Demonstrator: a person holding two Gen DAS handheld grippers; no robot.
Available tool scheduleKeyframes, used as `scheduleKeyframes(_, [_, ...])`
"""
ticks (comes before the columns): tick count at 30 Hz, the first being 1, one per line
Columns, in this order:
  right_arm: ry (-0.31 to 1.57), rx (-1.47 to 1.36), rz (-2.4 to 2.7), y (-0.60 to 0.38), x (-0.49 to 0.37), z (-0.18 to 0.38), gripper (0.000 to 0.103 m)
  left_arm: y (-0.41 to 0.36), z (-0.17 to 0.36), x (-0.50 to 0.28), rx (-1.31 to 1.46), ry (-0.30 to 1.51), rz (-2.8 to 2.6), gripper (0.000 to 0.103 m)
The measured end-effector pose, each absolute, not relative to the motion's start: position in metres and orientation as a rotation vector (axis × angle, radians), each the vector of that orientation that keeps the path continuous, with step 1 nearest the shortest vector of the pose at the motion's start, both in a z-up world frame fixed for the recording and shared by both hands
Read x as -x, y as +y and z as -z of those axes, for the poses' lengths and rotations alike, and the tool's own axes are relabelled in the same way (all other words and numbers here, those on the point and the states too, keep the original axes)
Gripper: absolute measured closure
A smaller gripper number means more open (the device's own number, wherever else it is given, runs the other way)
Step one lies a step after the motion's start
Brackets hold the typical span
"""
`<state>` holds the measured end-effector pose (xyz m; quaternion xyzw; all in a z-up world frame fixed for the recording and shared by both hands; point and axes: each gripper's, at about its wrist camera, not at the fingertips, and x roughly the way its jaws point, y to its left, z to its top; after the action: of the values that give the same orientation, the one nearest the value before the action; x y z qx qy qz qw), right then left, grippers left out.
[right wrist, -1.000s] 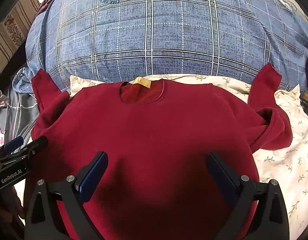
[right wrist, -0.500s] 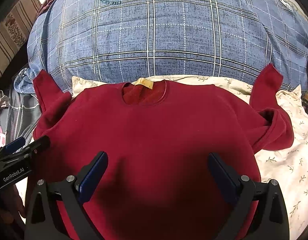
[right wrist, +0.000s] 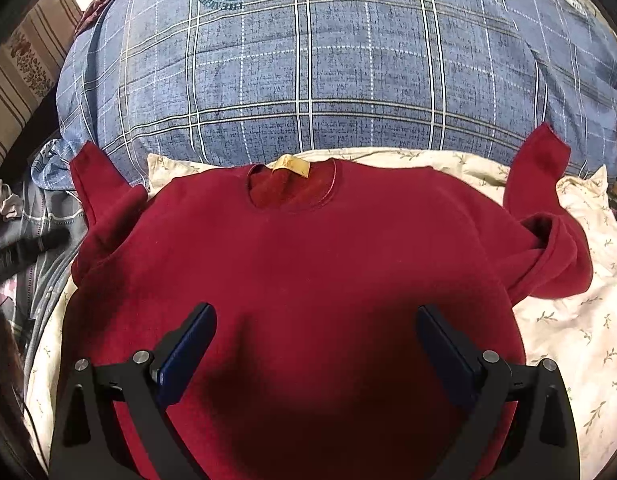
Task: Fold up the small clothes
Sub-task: 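Grasp the sweatshirt sleeve with the left gripper and fold it across the body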
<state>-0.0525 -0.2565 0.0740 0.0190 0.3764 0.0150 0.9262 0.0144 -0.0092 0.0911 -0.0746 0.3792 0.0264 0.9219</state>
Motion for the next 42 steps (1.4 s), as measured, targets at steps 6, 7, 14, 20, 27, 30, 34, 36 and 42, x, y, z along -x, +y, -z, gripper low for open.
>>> scheduleKeyframes(6, [0.794, -0.043, -0.048, -0.257, 0.051, -0.071, 0.003, 0.062, -0.098, -0.09, 0.132, 0.74, -0.19, 0.003])
scheduleKeyframes(7, [0.799, -0.046, -0.051, -0.257, 0.05, -0.071, 0.003, 0.074, -0.096, -0.104, 0.126, 0.737, -0.214, 0.003])
scheduleKeyframes(14, [0.841, -0.039, -0.053, -0.261, 0.041, -0.06, 0.003, 0.128, -0.068, -0.169, 0.172, 0.732, -0.265, 0.006])
scheduleKeyframes(20, [0.855, -0.023, -0.056, -0.259, 0.039, -0.056, 0.003, 0.132, -0.051, -0.196, 0.146, 0.77, -0.207, 0.096])
scheduleKeyframes(27, [0.858, -0.084, -0.07, -0.268, 0.042, -0.061, 0.003, 0.138, -0.079, -0.154, 0.239, 0.748, -0.06, 0.096])
scheduleKeyframes(30, [0.85, -0.131, -0.079, -0.272, 0.045, -0.066, 0.003, 0.127, -0.1, -0.121, 0.211, 0.732, 0.002, 0.096])
scheduleKeyframes(34, [0.811, -0.148, -0.082, -0.276, 0.054, -0.08, 0.003, 0.088, -0.128, -0.069, 0.199, 0.724, 0.128, 0.096])
scheduleKeyframes(36, [0.783, -0.152, -0.081, -0.278, 0.058, -0.09, 0.003, 0.057, -0.142, -0.048, 0.195, 0.718, 0.207, 0.096])
scheduleKeyframes(42, [0.726, -0.227, -0.032, -0.309, 0.06, -0.111, 0.003, -0.07, -0.167, -0.021, 0.248, 0.736, 0.496, 0.096])
